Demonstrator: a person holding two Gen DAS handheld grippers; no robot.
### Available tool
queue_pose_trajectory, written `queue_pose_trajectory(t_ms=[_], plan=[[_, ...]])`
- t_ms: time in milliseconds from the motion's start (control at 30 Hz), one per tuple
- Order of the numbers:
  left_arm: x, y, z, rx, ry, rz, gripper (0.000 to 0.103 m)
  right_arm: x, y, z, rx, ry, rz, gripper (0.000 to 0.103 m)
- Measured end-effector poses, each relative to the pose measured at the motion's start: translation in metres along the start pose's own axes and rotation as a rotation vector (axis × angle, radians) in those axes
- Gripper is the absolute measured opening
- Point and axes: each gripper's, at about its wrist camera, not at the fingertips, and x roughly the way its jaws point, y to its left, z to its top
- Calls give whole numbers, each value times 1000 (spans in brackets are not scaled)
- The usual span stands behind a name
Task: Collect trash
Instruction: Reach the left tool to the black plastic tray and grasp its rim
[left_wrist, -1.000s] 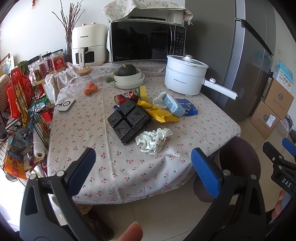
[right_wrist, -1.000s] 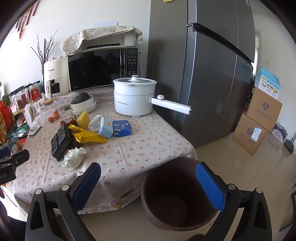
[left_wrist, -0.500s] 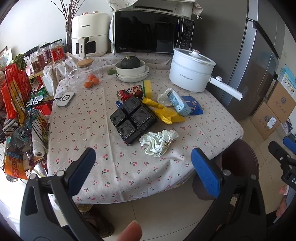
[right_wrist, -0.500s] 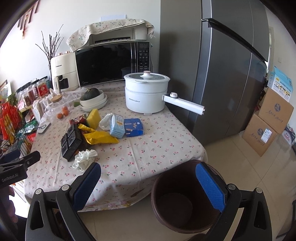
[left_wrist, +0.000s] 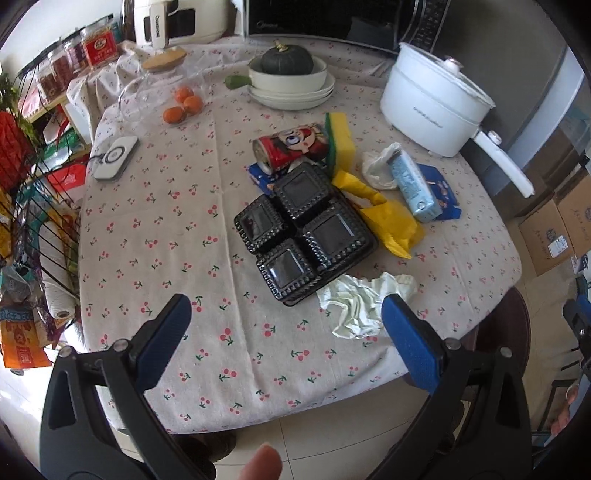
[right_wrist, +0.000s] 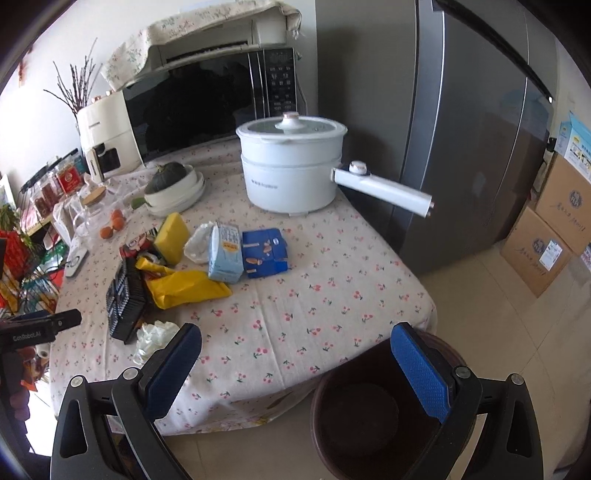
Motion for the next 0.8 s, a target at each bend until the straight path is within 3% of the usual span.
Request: queue_pose_trajectory(t_ms=[100,233,333,467,800], plan=[[24,11,13,-115,78,-75,102,22,-4,0,23,73,27,103],[32,6,30,-184,61,-106,102,35,-4,6,42,96,46,103],[34,-5,38,-178,42,-97,102,39,-1,8,40,102,52,103],[45,-19,44,-151,58,-144,94,40,2,10,39,109,61,103],[71,-27,46,-138,66,-81,77,40,-3,7,46,127,70,103]])
